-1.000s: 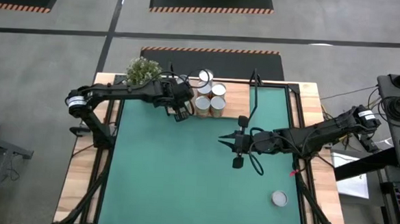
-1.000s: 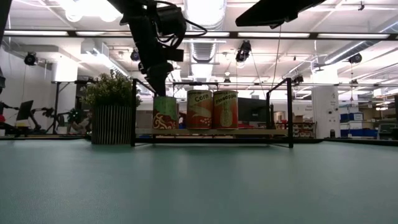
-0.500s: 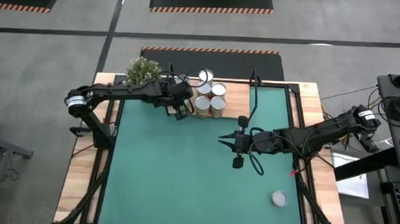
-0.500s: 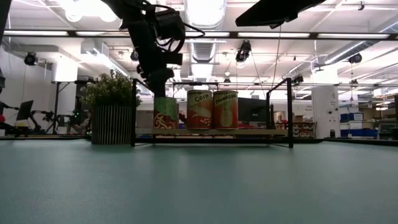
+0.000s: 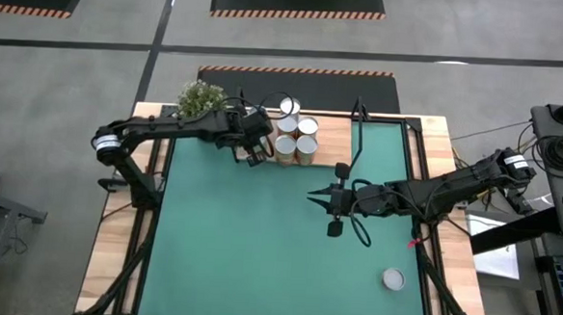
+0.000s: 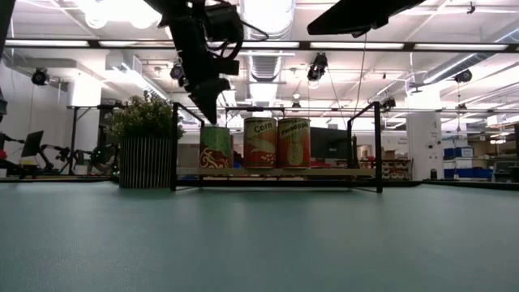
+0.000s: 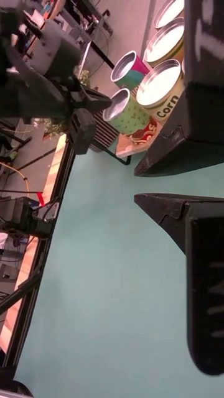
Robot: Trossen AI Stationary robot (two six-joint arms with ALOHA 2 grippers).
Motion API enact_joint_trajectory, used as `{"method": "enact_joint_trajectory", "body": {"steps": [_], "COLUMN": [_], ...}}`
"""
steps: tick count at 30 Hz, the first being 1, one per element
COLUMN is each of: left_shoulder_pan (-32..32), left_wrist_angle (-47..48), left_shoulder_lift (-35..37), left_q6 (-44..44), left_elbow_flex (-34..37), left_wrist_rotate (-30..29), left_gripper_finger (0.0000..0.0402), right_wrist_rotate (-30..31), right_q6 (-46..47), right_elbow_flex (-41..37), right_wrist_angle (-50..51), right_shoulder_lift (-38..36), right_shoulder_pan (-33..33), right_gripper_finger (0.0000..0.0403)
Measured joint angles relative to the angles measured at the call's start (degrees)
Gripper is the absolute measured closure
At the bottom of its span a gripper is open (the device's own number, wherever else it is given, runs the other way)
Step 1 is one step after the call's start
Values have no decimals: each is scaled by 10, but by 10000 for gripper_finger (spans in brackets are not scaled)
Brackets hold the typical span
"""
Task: Pick and place cans onto a shelf
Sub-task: Put the canned pineapple rings on the shelf
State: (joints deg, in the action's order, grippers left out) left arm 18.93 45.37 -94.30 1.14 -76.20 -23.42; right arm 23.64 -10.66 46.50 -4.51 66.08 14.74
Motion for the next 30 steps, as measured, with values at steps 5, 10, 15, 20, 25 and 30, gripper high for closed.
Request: {"method": "enact_joint_trajectory", "body": {"steps": [5,10,15,20,25,30], "left_shoulder_pan": [-48,-145,-275,-379,-422,-422], "left_wrist_angle": [-10,-79,-292,-417,-439,-438], "left_shoulder_lift": [36,93,143,184,219,247], "left_q6": [25,50,20,-82,-127,-125], "left_elbow_flex": [-1,43,150,224,238,235], "left_wrist_rotate": [-3,-55,-71,-74,-76,-78], "left_gripper_finger": [401,401,401,401,401,401], "right_wrist_rotate": [2,5,5,-49,-141,-223], "right_q6": [1,12,87,244,435,639], "right_elbow_flex": [0,0,0,29,110,199], "right_wrist_angle": [2,10,16,143,308,516], "right_shoulder_lift": [0,-1,-1,3,26,91], "right_shoulder_pan": [0,0,0,22,64,113], "right_gripper_finger": [360,360,360,360,360,360]}}
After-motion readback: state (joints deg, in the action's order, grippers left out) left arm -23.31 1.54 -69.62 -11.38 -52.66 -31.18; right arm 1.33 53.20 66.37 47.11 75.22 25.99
